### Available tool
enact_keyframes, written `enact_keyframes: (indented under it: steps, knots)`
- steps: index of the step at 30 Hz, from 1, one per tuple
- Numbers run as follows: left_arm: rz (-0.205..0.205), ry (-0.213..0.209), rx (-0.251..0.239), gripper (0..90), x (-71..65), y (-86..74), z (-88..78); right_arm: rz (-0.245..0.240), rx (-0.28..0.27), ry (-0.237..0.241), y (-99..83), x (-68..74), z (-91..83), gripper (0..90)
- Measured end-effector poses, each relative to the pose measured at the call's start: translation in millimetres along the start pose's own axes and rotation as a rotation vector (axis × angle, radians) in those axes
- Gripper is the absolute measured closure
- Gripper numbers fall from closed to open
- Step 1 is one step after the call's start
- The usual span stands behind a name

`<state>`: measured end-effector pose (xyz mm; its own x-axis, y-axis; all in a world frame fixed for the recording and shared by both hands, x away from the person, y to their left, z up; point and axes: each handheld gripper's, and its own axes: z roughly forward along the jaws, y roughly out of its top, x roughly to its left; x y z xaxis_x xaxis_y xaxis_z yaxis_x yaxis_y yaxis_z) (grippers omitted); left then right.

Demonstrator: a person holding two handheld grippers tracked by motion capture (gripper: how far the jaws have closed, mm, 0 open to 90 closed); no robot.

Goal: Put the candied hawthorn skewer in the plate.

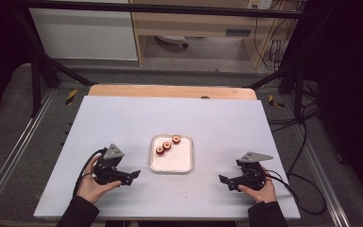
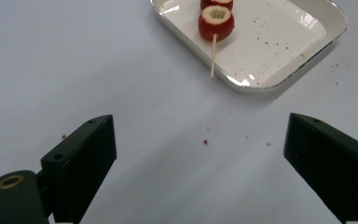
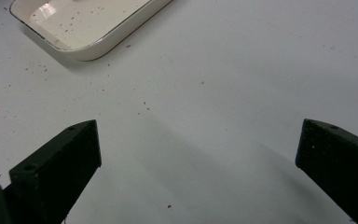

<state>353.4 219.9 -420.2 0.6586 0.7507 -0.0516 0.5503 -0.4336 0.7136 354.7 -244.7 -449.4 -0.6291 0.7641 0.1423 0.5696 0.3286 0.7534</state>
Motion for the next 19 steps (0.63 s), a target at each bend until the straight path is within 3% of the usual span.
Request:
enact_keyframes:
  steps: [9, 19]
  knots:
    - [-0.031, 0.007, -0.029, 9.3, 15.8, -35.6, -3.9, -0.01, 0.01, 0.005, -1.6, 1.3, 0.8, 0.6]
    - [-0.033, 0.012, -0.045, 9.3, 20.9, -39.8, -7.0, -0.008, 0.014, 0.012, -2.1, 1.8, -1.3, 0.7]
